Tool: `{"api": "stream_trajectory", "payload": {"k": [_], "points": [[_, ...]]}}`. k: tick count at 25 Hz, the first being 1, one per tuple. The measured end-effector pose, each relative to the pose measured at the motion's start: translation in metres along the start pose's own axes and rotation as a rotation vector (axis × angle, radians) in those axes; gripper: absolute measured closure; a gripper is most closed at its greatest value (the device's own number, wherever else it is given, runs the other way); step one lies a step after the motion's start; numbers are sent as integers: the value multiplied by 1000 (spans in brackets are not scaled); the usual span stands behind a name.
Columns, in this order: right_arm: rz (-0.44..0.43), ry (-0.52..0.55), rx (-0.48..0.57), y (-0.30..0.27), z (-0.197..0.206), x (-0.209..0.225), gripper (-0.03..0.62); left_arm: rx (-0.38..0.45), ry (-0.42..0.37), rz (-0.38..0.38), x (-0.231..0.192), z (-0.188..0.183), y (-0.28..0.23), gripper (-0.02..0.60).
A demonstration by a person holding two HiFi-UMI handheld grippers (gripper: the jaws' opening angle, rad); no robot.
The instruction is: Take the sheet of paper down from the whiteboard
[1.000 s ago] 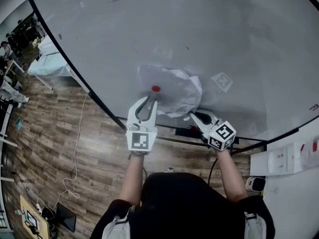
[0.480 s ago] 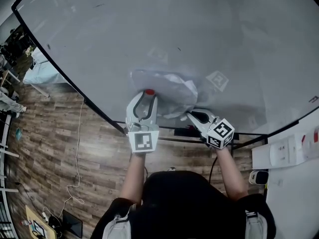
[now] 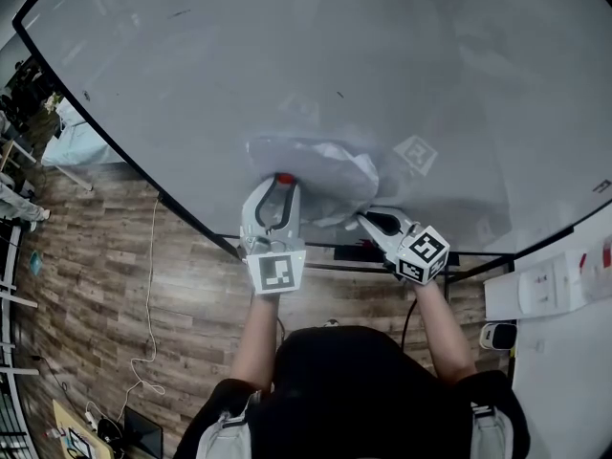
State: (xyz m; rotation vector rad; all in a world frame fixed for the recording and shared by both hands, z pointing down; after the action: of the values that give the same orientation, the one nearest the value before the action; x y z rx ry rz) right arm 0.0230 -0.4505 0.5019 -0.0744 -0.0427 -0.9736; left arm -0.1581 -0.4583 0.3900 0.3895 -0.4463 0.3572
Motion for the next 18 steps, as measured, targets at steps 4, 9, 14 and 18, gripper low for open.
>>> {"api": "stream_trajectory", "payload": {"k": [4,9,14,18], "points": [[1,-3,0,0,1,-4,589,-18,-20,-18,2,-1,0,448],[4,-6,1,1,3,-8,589,-24,12,-108,5,-2,0,448],[16,-17,7,3,3,-7,589,-8,56,-117,3,-1,0,448],[22,-29,11,5,3,-5,589,-1,42,-98,4,-2,-2,448]]}}
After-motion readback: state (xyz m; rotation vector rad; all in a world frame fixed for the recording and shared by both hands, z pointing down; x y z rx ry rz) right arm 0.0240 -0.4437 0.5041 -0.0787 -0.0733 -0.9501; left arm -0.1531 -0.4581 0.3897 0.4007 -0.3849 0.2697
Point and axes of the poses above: the fingertips, and each gripper's own axes: y backward along the fingers, x to its right, z out of its underside, the point moved 4 cm from there along y, backward along the fingers, and after that the axes turned 3 degrees about x, right-handed, at the moved point
